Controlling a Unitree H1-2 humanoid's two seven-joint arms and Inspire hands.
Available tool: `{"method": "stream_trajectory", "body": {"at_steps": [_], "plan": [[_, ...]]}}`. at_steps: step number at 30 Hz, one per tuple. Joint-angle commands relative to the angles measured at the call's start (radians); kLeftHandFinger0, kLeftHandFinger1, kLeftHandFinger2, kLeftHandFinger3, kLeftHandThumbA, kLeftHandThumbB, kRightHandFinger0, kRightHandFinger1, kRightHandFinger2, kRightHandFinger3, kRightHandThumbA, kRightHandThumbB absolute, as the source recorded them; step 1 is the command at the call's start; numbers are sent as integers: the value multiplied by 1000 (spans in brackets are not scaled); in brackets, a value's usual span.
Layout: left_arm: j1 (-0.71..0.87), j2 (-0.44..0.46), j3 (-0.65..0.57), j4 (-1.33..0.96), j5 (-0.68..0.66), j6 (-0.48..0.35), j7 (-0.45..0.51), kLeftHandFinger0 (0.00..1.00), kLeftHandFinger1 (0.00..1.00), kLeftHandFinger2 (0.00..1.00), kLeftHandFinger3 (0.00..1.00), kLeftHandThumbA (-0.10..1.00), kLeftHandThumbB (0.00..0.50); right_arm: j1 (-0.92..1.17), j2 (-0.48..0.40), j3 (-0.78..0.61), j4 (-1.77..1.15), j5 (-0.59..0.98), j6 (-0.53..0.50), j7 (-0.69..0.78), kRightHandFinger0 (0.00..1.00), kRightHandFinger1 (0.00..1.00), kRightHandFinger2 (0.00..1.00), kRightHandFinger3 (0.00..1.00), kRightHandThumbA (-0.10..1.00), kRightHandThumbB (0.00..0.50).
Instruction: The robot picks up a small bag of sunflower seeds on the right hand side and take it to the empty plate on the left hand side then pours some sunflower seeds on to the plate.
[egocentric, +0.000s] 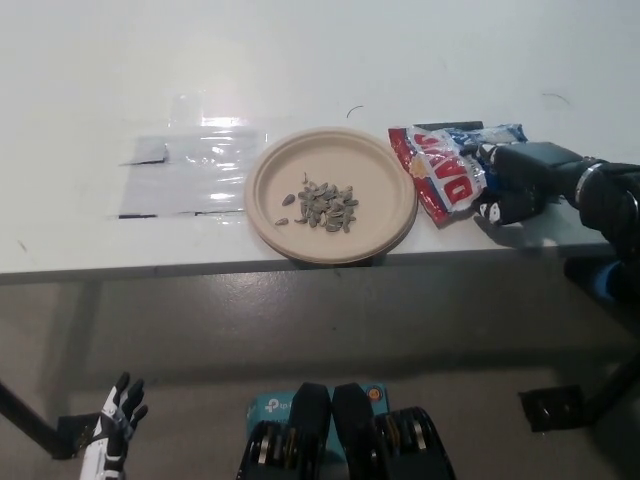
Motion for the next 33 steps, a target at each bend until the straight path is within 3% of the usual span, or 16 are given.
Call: {"method": "stream_trajectory", "body": {"at_steps": [1, 7, 13, 15, 16, 17, 18, 24, 26, 27, 33], "plan": [[8, -1, 6, -24, -29, -32, 0, 1000, 1000, 1000, 1000, 1000, 127, -67, -33, 1, -11, 16, 23, 82, 1000, 1000, 1000, 1000, 556, 500], [0, 2, 8, -18, -27, -37, 1, 1000, 1000, 1000, 1000, 1000, 158, -81, -49, -10, -14, 19, 17, 96, 1000, 1000, 1000, 1000, 567, 500], [3, 4, 7, -24, -28, -39, 0, 1000, 1000, 1000, 1000, 1000, 147, -76, -57, -34, -52, 37, 24, 99, 1000, 1000, 1000, 1000, 629, 500], [1, 5, 8, -27, -30, -36, -1, 1000, 1000, 1000, 1000, 1000, 148, -71, -61, -56, -84, 55, 43, 101, 1000, 1000, 1000, 1000, 685, 500], [-4, 3, 8, -25, -28, -35, 1, 1000, 1000, 1000, 1000, 1000, 154, -60, -67, -91, -135, 88, 57, 101, 1000, 1000, 1000, 1000, 860, 500], [-6, 3, 8, -22, -29, -36, 2, 1000, 1000, 1000, 1000, 1000, 155, -58, -68, -105, -150, 103, 56, 100, 1000, 1000, 1000, 1000, 885, 500], [-7, 3, 8, -21, -30, -37, 1, 1000, 1000, 1000, 1000, 1000, 157, -50, -69, -130, -171, 126, 46, 92, 1000, 1000, 1000, 1000, 1000, 500], [-10, 2, 8, -14, -26, -45, 3, 1000, 1000, 1000, 1000, 1000, 146, -42, -76, -229, -256, 225, 8, 96, 1000, 1000, 1000, 1000, 1000, 500], [-10, 0, 7, -15, -26, -43, 3, 1000, 1000, 1000, 1000, 1000, 141, -41, -61, -286, -274, 295, 54, 110, 1000, 1000, 1000, 1000, 1000, 402], [-10, 0, 8, -14, -26, -43, 4, 1000, 1000, 1000, 1000, 1000, 139, -42, -58, -297, -278, 306, 62, 111, 1000, 1000, 1000, 1000, 1000, 392], [-20, 3, 12, -12, -17, -43, 9, 1000, 1000, 1000, 1000, 1000, 155, -59, -55, -363, -296, 367, 92, 111, 1000, 1000, 1000, 1000, 1000, 445]]}}
